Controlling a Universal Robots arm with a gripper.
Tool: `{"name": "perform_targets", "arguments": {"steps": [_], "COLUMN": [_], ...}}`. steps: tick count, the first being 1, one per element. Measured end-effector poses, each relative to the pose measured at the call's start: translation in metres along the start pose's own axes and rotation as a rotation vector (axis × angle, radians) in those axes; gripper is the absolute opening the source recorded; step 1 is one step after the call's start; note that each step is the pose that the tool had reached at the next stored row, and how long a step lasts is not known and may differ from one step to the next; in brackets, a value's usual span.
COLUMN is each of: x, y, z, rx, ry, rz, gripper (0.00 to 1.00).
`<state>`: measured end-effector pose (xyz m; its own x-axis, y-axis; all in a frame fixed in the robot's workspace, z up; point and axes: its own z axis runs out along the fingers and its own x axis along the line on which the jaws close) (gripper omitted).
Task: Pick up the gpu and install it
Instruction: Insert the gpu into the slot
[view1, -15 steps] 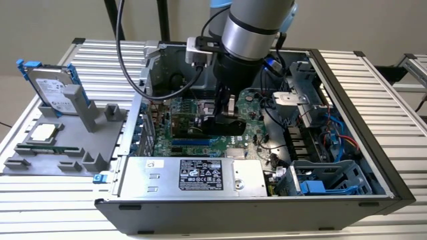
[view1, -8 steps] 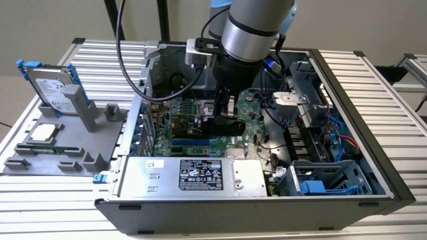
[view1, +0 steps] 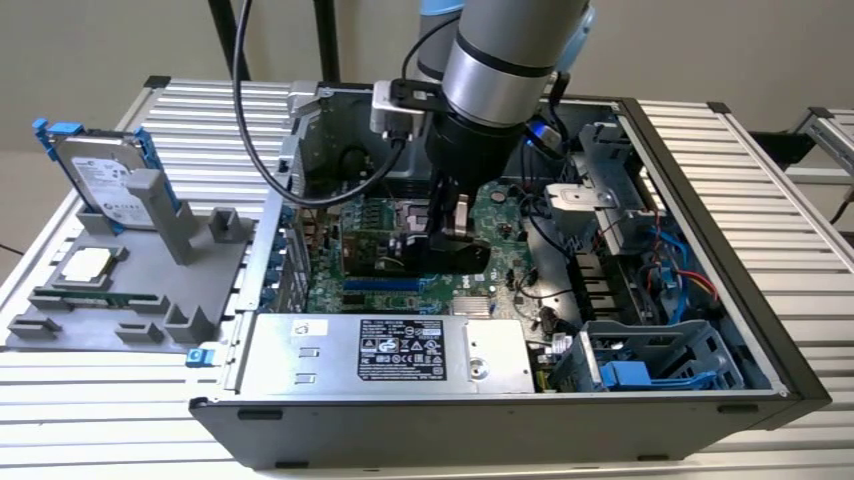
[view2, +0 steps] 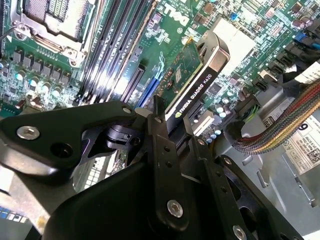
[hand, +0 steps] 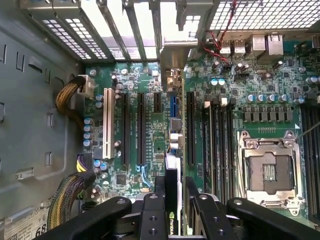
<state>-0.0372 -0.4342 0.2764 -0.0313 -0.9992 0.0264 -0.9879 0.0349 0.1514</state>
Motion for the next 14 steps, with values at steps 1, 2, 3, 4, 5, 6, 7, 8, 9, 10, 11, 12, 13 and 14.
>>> {"name": "perform_targets", "arguments": {"steps": [1, 2, 3, 4, 5, 6, 7, 8, 9, 10, 11, 12, 13, 14], "x": [0.0, 0.0, 0.0, 0.0, -0.0001, -0.0001, 0.0, 0.0, 0.0, 0.0, 0.0, 0.0, 0.0, -0.0001], "y": [0.0, -0.0001, -0.0001, -0.0001, -0.0001, -0.0001, -0.0002, -0.0002, -0.0002, -0.0002, -0.0002, -0.0002, -0.0002, -0.0004], "z": [0.0003, 0.0006, 0.0009, 0.0011, 0.0013, 0.0013, 0.0014, 0.0014, 0.0014, 0.0014, 0.0014, 0.0014, 0.0014, 0.0024], "rx": [-0.0001, -0.0002, -0.0004, -0.0005, -0.0007, -0.0009, -0.001, -0.001, -0.0009, -0.001, -0.0009, -0.001, -0.001, -0.0009], "ry": [-0.0001, 0.0, 0.0, 0.0, -0.0001, 0.0, 0.0, -0.0001, -0.0001, 0.0, -0.0001, 0.0, 0.0, 0.0], "rz": [0.0, 0.0, 0.0, 0.0, 0.0, 0.0, 0.0, 0.0, 0.0, 0.0, 0.0, 0.0, 0.0, 0.0], "gripper": [0.0, 0.0, 0.0, 0.0, 0.0, 0.0, 0.0, 0.0, 0.0, 0.0, 0.0, 0.0, 0.0, 0.0]}}
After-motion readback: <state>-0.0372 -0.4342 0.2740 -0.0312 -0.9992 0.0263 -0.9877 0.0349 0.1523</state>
